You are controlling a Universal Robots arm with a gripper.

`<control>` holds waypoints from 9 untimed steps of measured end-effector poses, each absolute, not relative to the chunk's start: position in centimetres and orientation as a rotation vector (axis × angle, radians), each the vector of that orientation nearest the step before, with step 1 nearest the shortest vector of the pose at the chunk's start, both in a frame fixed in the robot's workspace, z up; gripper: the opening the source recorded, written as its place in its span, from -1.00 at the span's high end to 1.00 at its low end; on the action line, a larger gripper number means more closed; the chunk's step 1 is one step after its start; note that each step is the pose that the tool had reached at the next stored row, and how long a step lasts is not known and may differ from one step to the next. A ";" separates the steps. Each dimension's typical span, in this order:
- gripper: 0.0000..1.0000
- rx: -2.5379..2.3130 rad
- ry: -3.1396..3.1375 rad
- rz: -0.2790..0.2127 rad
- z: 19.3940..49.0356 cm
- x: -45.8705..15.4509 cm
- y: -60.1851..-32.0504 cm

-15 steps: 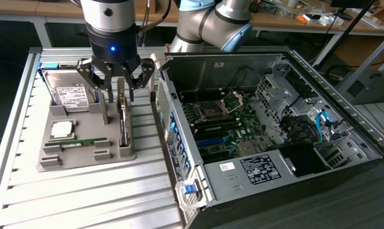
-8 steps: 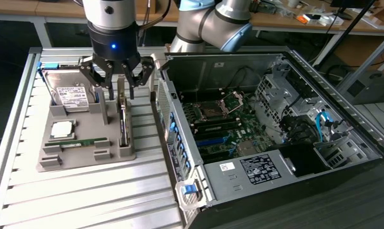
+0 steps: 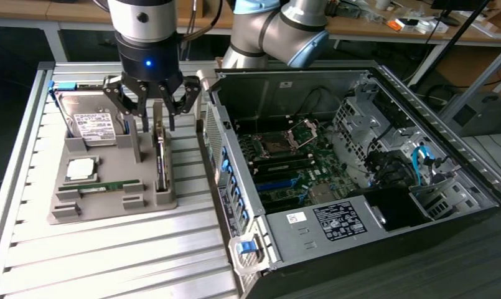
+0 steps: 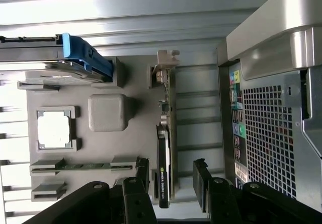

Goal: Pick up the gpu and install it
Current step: 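Pick up the gpu and move the gpu toward the slot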

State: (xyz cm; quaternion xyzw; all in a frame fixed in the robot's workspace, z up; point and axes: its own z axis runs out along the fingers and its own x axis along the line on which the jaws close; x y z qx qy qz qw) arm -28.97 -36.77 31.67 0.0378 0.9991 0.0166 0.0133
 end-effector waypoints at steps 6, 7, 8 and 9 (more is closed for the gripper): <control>0.04 0.118 3.112 0.052 31.2 -29.0 -36.8; 0.04 0.118 3.112 0.052 31.1 -29.0 -36.8; 0.04 0.118 3.112 0.052 31.0 -29.0 -36.8; 0.04 0.118 3.112 0.052 31.0 -29.0 -36.8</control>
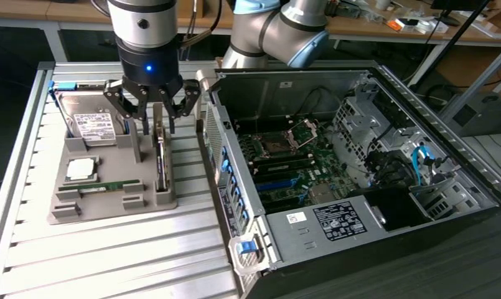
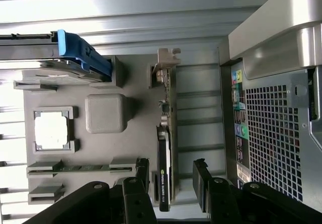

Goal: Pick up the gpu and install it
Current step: 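Pick up the gpu and move the gpu toward the slot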

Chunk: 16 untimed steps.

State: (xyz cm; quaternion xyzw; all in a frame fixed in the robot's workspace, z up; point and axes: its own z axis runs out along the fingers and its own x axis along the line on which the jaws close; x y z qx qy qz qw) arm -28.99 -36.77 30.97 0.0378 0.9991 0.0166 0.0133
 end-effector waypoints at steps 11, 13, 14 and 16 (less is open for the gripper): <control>0.04 0.118 3.112 0.052 30.1 -29.1 -36.8; 0.04 0.118 3.112 0.052 30.0 -29.1 -36.8; 0.04 0.118 3.112 0.052 29.9 -29.1 -36.8; 0.04 0.118 3.112 0.052 29.7 -29.1 -36.8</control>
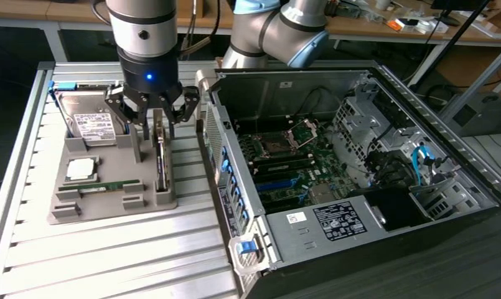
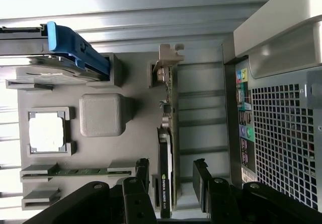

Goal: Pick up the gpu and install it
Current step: 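Pick up the gpu and move the gpu toward the slot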

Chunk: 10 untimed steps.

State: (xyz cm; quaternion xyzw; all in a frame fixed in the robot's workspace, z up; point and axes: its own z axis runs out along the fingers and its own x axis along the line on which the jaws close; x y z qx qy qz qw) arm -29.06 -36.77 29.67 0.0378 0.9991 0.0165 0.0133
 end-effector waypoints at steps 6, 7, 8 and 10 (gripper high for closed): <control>0.04 0.118 3.112 0.052 29.1 -29.1 -36.8; 0.04 0.118 3.112 0.051 29.0 -29.1 -36.8; 0.04 0.118 3.112 0.052 28.9 -29.1 -36.8; 0.04 0.118 3.112 0.052 28.7 -29.1 -36.8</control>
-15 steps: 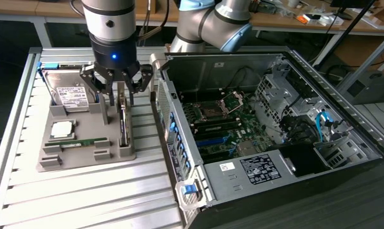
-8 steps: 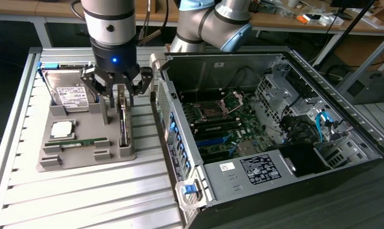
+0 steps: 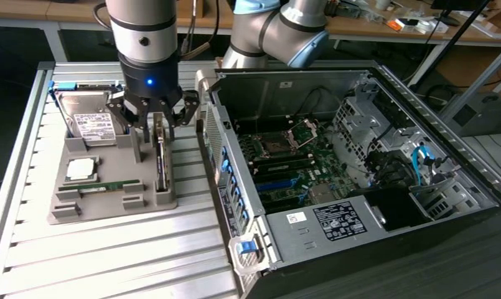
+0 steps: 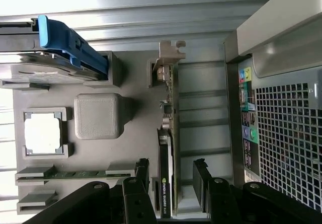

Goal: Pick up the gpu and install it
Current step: 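Pick up the gpu and move the gpu toward the slot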

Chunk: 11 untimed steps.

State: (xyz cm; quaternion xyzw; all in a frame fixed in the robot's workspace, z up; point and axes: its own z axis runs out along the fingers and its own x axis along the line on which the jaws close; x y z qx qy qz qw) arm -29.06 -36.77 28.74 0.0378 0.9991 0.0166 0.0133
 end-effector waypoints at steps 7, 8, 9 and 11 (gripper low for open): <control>0.04 0.118 3.112 0.052 28.2 -29.1 -36.8; 0.04 0.118 3.112 0.052 28.1 -29.1 -36.8; 0.04 0.118 3.112 0.052 28.0 -29.1 -36.8; 0.04 0.118 3.112 0.052 27.9 -29.1 -36.8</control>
